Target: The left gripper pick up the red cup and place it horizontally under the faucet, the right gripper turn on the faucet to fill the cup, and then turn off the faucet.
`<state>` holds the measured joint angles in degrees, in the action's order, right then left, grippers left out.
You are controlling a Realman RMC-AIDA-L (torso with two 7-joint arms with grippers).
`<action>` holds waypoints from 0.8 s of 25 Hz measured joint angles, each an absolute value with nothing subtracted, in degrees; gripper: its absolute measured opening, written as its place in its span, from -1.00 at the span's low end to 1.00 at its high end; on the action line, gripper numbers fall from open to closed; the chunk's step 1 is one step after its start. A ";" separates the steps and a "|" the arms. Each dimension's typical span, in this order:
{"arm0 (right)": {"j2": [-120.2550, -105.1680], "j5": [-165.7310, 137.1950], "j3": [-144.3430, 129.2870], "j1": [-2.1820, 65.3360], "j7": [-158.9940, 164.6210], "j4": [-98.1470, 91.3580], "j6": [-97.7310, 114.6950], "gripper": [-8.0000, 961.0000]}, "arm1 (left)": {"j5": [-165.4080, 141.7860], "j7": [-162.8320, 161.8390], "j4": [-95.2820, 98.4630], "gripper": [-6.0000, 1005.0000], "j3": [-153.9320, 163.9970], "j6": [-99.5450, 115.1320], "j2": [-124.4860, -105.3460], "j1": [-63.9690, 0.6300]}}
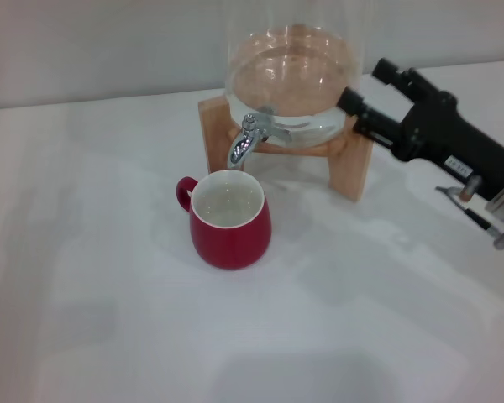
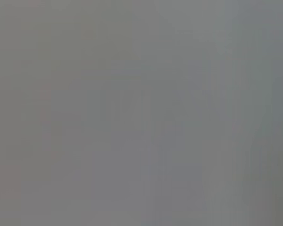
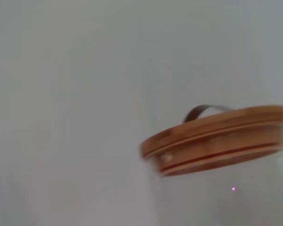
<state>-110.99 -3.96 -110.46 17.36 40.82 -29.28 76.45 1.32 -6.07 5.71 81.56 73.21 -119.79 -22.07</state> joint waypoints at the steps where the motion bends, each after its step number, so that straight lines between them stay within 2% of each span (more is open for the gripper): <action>1: -110.93 -3.96 -109.55 17.34 40.73 -29.03 76.34 0.81 | 1.32 -6.07 5.71 0.25 81.56 73.21 -119.79 -22.07; 12: -110.45 -3.96 -100.52 18.06 39.56 -27.23 72.31 0.81 | 1.53 -6.06 5.71 0.25 81.38 73.21 -119.79 -21.97; 18: -111.34 -3.95 -94.14 18.59 36.53 -27.14 68.64 0.81 | 3.44 -6.06 5.71 0.25 80.96 73.21 -119.59 -22.03; 20: -112.06 -3.95 -90.83 18.67 34.55 -27.13 67.35 0.81 | 4.26 -5.88 5.71 0.25 80.94 73.21 -119.53 -22.06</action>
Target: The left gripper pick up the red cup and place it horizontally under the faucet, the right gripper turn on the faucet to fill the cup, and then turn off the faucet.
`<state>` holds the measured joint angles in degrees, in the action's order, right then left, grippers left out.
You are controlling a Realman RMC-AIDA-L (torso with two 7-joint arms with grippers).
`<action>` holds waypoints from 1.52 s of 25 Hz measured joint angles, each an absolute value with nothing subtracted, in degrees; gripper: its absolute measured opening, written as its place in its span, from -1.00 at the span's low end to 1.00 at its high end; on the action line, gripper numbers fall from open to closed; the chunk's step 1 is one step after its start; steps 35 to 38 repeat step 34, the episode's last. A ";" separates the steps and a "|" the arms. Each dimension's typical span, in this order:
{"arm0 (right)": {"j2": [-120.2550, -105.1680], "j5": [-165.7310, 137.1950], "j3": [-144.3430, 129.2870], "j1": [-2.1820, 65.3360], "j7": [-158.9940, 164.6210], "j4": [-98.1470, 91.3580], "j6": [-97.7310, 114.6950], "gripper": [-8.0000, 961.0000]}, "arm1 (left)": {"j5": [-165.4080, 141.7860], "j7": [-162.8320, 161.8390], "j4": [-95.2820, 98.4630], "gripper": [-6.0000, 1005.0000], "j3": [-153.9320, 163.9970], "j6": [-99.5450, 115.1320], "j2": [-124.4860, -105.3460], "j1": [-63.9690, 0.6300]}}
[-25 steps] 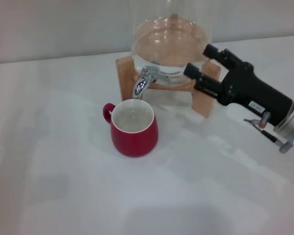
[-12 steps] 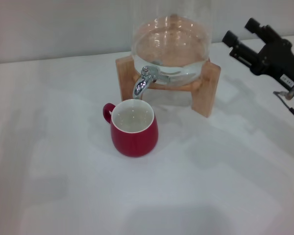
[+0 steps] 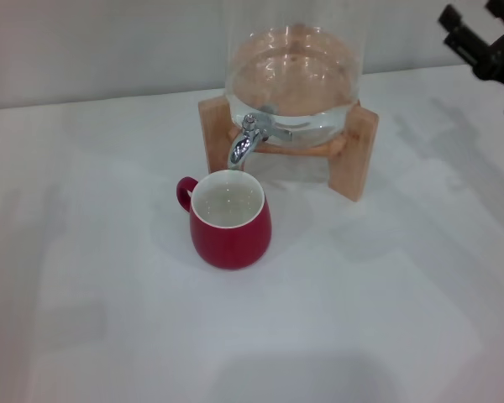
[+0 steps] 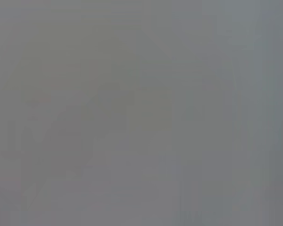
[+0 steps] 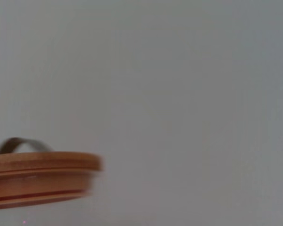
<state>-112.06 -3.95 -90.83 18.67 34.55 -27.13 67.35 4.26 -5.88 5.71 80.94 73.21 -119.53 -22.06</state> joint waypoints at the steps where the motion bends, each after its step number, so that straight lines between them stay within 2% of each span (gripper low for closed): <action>1: -112.47 -3.95 -89.16 18.68 33.45 -27.05 66.99 0.81 | 4.50 -5.70 5.71 0.25 80.94 73.21 -119.53 -22.04; 13: -115.00 -3.62 -75.66 18.65 22.00 -26.13 63.20 0.81 | 8.22 -4.69 5.71 0.25 80.94 73.21 -119.68 -21.88; 38: -115.23 -2.85 -75.44 20.39 15.19 -21.83 63.59 0.81 | 11.78 -5.05 5.72 0.25 80.94 73.18 -119.88 -21.94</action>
